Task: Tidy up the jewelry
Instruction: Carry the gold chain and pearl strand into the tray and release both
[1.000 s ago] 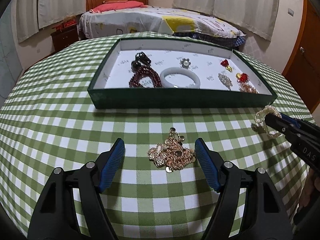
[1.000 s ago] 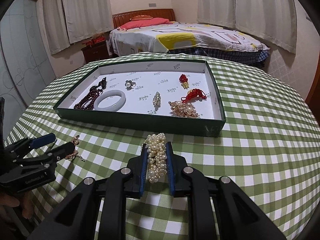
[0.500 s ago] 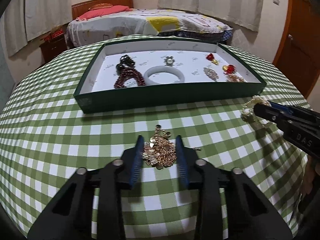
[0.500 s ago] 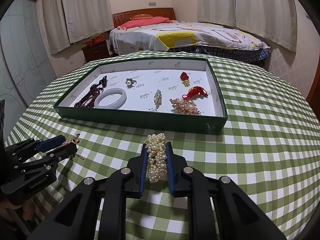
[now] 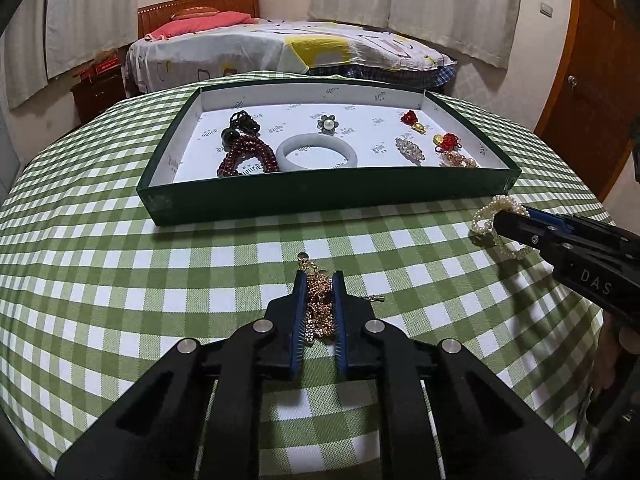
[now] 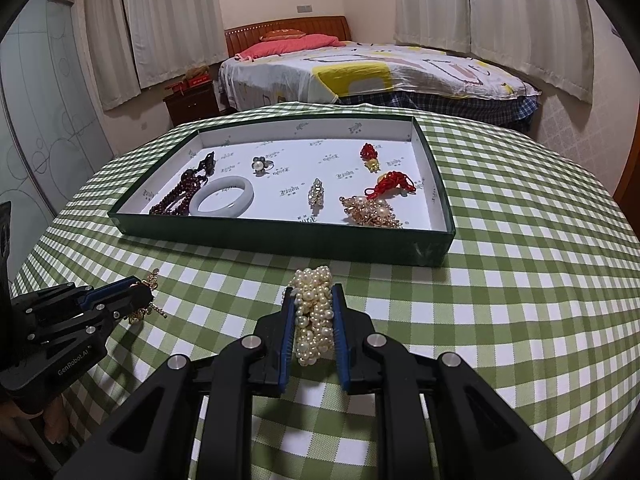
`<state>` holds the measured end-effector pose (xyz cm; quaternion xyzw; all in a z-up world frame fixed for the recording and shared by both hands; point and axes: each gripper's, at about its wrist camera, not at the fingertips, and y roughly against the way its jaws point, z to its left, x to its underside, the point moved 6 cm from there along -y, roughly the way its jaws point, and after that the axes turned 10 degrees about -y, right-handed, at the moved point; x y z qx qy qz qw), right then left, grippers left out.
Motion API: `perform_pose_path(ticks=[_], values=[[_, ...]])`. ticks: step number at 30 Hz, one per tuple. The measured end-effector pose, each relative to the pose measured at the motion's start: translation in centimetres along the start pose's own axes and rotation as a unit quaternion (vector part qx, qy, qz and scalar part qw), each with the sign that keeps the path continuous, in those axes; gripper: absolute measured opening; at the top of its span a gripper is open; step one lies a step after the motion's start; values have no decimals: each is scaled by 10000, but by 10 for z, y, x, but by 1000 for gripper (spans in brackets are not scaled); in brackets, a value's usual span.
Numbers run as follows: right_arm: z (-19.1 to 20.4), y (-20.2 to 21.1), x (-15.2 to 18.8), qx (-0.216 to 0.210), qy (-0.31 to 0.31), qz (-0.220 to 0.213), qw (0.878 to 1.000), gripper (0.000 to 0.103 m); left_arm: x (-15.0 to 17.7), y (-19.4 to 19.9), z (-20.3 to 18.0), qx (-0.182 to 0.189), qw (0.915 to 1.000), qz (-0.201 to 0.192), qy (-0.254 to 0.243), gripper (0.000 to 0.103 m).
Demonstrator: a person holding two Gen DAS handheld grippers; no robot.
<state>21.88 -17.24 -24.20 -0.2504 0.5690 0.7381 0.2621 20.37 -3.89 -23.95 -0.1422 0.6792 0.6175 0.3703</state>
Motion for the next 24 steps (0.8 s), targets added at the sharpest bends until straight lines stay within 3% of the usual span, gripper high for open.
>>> perform_pose_path(ticks=[24], values=[[2,17,-11,-114,-86,-319,9994,18,-15,23,5,-219,9992,-333,57,10]])
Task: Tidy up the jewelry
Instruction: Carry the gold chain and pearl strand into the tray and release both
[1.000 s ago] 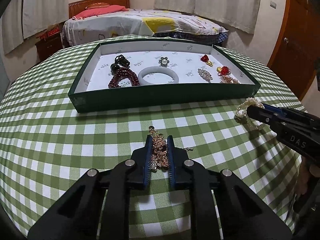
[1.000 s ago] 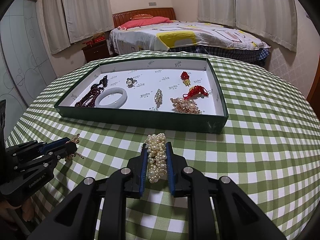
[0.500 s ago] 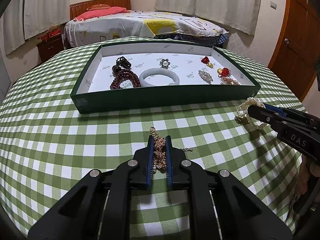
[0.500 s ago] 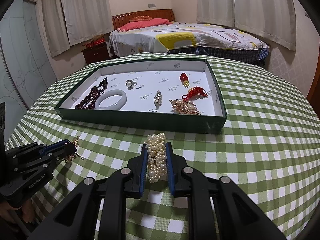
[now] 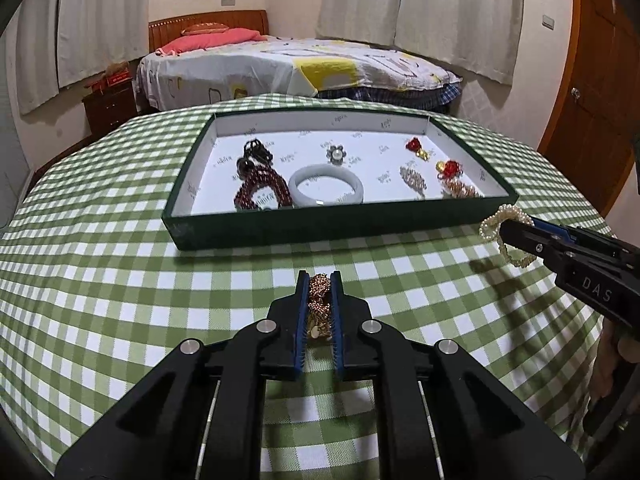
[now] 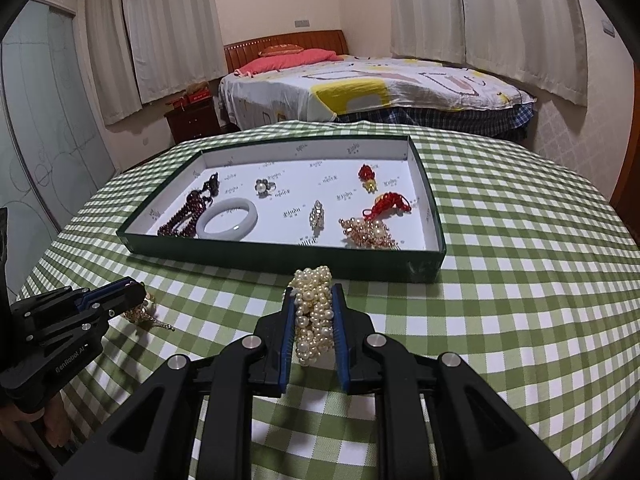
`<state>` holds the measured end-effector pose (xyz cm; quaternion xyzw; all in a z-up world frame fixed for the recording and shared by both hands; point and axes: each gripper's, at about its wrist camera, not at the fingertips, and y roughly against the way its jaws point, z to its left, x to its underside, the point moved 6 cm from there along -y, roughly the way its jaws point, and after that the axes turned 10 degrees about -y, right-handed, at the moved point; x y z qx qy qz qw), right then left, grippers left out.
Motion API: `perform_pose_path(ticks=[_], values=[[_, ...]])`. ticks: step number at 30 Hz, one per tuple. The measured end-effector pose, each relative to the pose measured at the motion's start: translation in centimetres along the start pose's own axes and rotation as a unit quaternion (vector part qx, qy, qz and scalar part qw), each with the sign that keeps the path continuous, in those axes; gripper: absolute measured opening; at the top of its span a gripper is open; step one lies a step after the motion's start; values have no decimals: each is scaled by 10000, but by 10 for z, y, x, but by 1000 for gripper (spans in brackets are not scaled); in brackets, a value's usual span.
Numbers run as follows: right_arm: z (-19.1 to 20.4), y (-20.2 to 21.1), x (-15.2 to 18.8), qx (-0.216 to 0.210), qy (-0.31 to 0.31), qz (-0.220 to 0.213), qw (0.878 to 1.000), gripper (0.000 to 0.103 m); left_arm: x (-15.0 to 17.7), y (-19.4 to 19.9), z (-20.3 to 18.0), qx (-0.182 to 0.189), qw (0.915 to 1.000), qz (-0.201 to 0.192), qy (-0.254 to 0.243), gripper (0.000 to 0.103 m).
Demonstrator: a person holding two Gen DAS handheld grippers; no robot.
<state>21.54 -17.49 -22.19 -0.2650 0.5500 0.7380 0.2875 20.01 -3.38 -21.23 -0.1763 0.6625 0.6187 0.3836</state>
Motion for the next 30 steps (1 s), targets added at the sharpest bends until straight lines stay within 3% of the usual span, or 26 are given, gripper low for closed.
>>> perform_pose_path(ticks=[9,17,30], values=[[5,15,-19,-128,-77,-261,9995,18,-29,23,2,-30,9990,-434,32,10],[11,23,-43,-208,-62,-536,9983,18,-73,40,7,14,9959,-904,31,10],[30,9,-107,-350,160,-1029,9939,18,-147,18,18,-44,9904,-1378,-75,10]])
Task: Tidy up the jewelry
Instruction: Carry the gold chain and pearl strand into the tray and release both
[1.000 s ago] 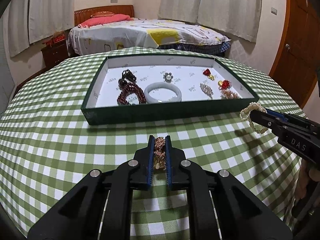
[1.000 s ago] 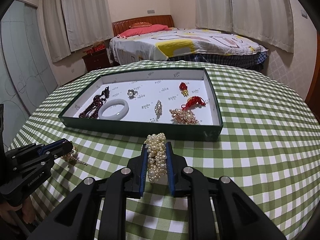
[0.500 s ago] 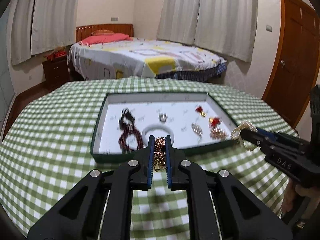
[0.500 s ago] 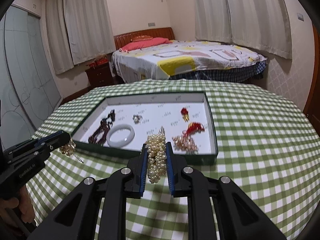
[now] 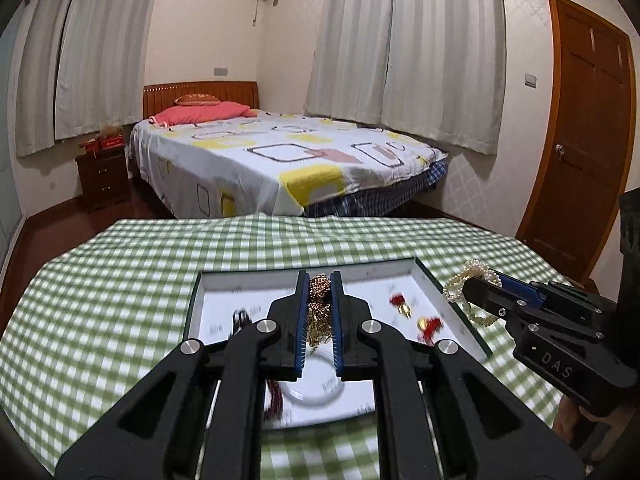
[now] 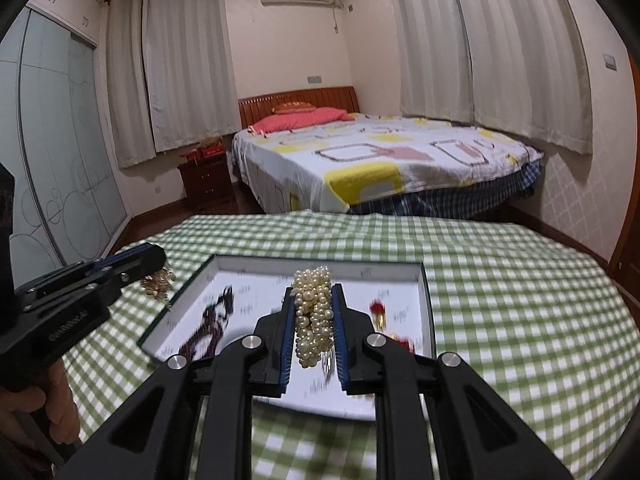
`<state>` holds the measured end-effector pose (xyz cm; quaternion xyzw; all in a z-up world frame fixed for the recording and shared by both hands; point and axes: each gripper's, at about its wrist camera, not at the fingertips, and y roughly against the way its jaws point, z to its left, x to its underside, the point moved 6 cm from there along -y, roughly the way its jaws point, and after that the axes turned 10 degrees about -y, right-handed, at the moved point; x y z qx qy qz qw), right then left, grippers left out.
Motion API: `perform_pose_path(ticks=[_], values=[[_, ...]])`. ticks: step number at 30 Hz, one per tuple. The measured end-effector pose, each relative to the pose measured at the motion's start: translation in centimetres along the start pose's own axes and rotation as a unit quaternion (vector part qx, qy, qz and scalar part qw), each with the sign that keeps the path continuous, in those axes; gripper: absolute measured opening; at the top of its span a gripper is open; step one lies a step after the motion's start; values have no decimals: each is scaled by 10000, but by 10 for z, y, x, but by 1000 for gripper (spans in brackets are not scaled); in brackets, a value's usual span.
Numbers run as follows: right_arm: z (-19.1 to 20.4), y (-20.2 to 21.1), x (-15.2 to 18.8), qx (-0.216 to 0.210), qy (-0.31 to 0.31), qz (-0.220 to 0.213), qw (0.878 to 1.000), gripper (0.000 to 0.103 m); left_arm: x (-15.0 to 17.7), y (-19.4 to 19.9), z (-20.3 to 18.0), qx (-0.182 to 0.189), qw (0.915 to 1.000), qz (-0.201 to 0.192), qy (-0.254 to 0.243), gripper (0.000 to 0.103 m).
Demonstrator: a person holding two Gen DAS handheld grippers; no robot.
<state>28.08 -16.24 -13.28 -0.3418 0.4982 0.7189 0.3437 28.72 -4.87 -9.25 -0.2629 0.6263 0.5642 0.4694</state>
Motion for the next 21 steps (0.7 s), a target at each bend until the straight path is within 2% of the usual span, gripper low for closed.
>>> perform_pose_path(ticks=[7,14,21], values=[[-5,-42,-14,105,19,34,9999,18,-10,-46,9,-197,9998,104,-14,10],[-22,-94,-4,317,-76,441,9985,18,11,-107,22,-377,9966,710,189,10],[-33,-120,7,464,-186,791,9956,18,34,-146,29,-456,9909,1241,242,10]])
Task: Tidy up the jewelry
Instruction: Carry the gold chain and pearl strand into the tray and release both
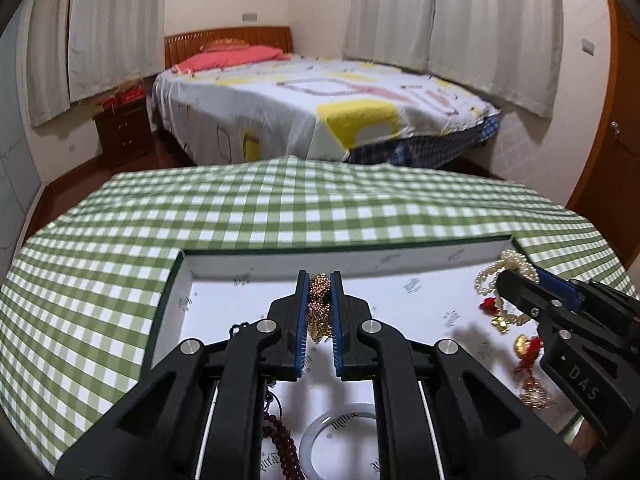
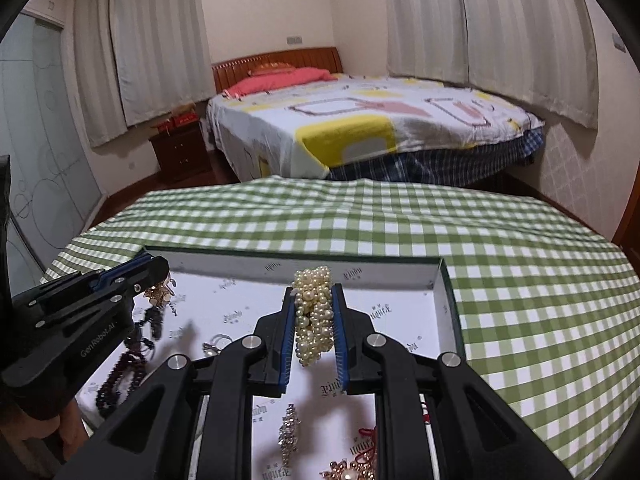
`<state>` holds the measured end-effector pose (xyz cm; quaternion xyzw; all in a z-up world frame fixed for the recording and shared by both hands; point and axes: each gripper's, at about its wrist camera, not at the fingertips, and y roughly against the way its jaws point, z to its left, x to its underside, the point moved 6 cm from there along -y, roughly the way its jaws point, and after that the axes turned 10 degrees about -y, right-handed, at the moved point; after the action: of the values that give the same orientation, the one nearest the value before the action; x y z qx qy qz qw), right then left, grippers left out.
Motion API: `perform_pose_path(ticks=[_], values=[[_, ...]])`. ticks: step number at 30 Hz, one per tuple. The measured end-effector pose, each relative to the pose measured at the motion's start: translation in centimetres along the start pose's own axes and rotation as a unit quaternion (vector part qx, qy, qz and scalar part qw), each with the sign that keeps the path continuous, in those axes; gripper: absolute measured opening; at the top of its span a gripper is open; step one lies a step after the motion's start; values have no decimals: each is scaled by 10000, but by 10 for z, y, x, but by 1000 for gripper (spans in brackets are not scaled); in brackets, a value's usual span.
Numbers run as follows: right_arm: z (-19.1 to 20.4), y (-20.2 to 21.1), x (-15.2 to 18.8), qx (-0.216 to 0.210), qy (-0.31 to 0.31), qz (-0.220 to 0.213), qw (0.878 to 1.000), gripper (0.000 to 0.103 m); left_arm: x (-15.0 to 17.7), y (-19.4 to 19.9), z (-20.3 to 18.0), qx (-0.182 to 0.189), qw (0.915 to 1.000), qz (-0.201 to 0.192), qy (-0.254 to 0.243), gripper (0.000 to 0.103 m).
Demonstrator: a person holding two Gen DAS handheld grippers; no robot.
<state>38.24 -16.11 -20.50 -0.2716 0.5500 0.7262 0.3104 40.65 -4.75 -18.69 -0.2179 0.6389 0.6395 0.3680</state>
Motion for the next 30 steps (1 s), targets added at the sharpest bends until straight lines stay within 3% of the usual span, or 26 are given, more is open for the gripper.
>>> perform_pose_path(ticks=[13,21,25,27,30], values=[[-3,-22,11,167,14,530,9985,18,8,-29,1,26,9975,710,40,10],[-6,-29,14,234,-23,750,9969,19,10,-36,-1,9,9959,903,33,11],[-6,-30,14,225,-73,797,9965,21,11,-36,-2,27,9957,927,20,21],[-5,-29,14,231,-61,780,9967,21,10,-35,-2,-1,9959,907,20,33],[-5,-28,13,236,-68,761,9968,33,10,-33,-2,-16,9961,887,19,45]])
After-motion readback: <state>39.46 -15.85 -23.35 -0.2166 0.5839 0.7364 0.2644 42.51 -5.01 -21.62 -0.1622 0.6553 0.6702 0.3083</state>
